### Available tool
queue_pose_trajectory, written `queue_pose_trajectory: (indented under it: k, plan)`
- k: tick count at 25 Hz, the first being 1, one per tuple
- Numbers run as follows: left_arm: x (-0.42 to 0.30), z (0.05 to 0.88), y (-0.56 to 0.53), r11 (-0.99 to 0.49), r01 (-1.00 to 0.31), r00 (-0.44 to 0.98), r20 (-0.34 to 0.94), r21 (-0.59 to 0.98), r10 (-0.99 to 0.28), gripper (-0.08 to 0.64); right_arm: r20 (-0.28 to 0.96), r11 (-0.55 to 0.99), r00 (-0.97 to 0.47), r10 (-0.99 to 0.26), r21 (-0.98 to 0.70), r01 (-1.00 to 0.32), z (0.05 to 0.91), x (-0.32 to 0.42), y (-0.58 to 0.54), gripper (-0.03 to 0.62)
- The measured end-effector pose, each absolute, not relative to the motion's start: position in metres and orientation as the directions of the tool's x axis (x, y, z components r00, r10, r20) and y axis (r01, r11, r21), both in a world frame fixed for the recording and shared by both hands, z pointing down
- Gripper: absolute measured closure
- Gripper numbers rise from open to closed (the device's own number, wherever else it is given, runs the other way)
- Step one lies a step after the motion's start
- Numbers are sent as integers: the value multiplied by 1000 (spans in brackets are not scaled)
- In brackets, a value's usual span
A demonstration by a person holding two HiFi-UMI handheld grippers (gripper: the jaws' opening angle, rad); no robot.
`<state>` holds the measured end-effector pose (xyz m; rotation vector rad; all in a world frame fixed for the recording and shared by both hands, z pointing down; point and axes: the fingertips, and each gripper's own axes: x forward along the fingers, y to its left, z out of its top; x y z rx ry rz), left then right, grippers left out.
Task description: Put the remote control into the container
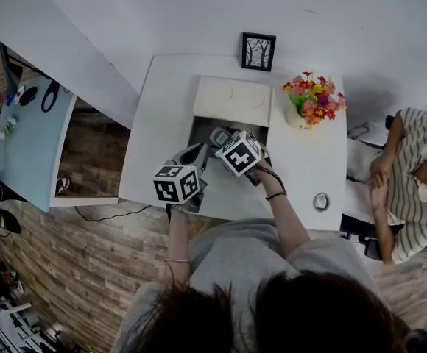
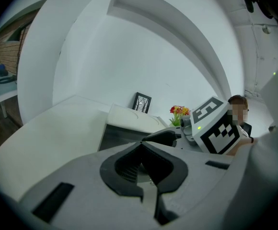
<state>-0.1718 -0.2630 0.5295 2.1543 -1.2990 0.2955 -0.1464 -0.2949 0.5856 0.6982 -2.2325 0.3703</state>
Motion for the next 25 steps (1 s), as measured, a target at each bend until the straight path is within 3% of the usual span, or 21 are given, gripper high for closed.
queue_pose_trajectory:
  k: [6, 18, 25]
  plan:
    - [-164, 525, -264, -343, -863, 491, 461, 370, -739, 557, 679, 785, -622, -391, -107, -610, 572, -137, -292, 310]
    - [-148, 501, -255, -359, -872, 474, 387, 333, -791, 557, 494, 758, -727, -478, -186, -625, 515, -118, -283, 558]
    - [-127, 478, -249, -383, -872, 471, 315, 304, -824, 557, 355, 789, -796, -491, -206, -579, 476, -103, -270, 589]
